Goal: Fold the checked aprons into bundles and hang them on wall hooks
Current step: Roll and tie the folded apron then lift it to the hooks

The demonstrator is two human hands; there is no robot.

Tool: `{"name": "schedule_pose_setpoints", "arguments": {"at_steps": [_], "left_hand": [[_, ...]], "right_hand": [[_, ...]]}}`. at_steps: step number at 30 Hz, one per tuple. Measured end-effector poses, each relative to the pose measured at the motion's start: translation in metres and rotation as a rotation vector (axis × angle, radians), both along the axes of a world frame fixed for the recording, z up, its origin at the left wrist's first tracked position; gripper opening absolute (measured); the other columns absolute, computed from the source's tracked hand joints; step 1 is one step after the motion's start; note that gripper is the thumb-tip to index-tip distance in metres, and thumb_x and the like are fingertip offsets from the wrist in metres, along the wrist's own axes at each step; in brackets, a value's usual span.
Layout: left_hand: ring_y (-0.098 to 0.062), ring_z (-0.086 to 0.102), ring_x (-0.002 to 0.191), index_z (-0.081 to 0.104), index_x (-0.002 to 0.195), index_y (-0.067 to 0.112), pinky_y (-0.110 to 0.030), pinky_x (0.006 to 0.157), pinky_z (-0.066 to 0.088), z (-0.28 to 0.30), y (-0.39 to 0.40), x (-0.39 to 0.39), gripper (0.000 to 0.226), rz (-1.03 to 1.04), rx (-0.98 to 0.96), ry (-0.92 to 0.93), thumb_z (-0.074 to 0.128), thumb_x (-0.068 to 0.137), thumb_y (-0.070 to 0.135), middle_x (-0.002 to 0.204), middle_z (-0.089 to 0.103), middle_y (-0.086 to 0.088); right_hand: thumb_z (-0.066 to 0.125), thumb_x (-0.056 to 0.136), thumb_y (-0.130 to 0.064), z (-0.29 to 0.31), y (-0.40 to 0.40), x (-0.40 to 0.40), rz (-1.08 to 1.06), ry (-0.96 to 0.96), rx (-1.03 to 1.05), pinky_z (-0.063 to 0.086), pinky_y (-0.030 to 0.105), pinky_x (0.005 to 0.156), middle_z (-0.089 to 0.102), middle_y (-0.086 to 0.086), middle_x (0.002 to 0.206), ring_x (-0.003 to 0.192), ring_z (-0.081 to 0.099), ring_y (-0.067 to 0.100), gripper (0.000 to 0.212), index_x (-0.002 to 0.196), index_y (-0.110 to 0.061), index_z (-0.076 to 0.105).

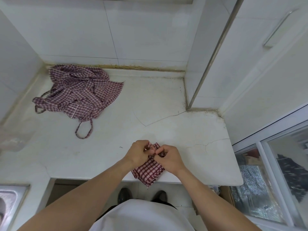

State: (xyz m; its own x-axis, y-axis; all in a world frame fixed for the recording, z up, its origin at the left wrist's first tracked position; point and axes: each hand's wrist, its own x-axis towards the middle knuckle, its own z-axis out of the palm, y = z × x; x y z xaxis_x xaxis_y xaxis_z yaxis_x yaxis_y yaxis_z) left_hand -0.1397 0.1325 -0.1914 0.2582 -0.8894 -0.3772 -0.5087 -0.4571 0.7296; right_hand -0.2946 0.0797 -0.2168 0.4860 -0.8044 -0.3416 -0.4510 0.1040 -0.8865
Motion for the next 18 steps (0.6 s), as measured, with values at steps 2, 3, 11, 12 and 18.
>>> {"name": "schedule_pose_setpoints", "arguments": {"at_steps": [2, 3, 11, 12, 18], "left_hand": [[-0.01, 0.057, 0.059, 0.062, 0.079, 0.004, -0.025, 0.061, 0.048, 0.001, 0.002, 0.002, 0.017, 0.034, 0.026, 0.119, 0.064, 0.095, 0.011, 0.067, 0.064, 0.001], [-0.008, 0.051, 0.051, 0.06, 0.078, 0.004, -0.023, 0.055, 0.044, 0.003, 0.003, 0.002, 0.02, 0.059, 0.049, 0.206, 0.063, 0.096, 0.012, 0.061, 0.059, 0.001], [-0.011, 0.047, 0.041, 0.063, 0.085, 0.004, -0.02, 0.042, 0.034, 0.006, 0.0, 0.001, 0.024, 0.374, 0.195, 0.468, 0.064, 0.097, 0.025, 0.052, 0.057, -0.007], [-0.012, 0.049, 0.042, 0.065, 0.088, 0.003, -0.02, 0.042, 0.035, 0.005, 0.0, 0.001, 0.026, 0.398, 0.197, 0.497, 0.063, 0.097, 0.027, 0.054, 0.058, -0.009], [-0.017, 0.054, 0.049, 0.071, 0.082, 0.006, -0.024, 0.043, 0.038, 0.001, -0.001, -0.001, 0.024, 0.541, 0.157, 0.519, 0.067, 0.095, 0.026, 0.062, 0.065, -0.012]], "right_hand": [[0.077, 0.076, -0.005, 0.0, 0.0, 0.0, 0.016, 0.0, -0.023, 0.046, 0.017, 0.066, 0.066, -0.008, 0.074, 0.065, 0.057, 0.0, 0.022, 0.075, -0.025, 0.067], [0.077, 0.075, -0.006, 0.0, 0.0, 0.001, 0.018, -0.004, -0.05, 0.046, 0.017, 0.066, 0.066, -0.007, 0.074, 0.065, 0.056, 0.0, 0.022, 0.076, -0.025, 0.066], [0.083, 0.071, -0.037, 0.0, 0.01, 0.001, 0.182, 0.073, -0.442, 0.036, 0.027, 0.093, 0.064, -0.014, 0.097, 0.1, 0.051, 0.01, 0.026, 0.092, -0.031, 0.069], [0.084, 0.073, -0.036, 0.0, 0.011, 0.001, 0.156, 0.07, -0.438, 0.039, 0.029, 0.091, 0.066, -0.014, 0.095, 0.098, 0.052, 0.01, 0.023, 0.09, -0.029, 0.072], [0.074, 0.088, -0.02, 0.01, 0.016, 0.002, 0.101, 0.076, -0.433, 0.049, 0.03, 0.078, 0.052, -0.026, 0.075, 0.082, 0.059, 0.014, 0.003, 0.088, -0.017, 0.073]]}}
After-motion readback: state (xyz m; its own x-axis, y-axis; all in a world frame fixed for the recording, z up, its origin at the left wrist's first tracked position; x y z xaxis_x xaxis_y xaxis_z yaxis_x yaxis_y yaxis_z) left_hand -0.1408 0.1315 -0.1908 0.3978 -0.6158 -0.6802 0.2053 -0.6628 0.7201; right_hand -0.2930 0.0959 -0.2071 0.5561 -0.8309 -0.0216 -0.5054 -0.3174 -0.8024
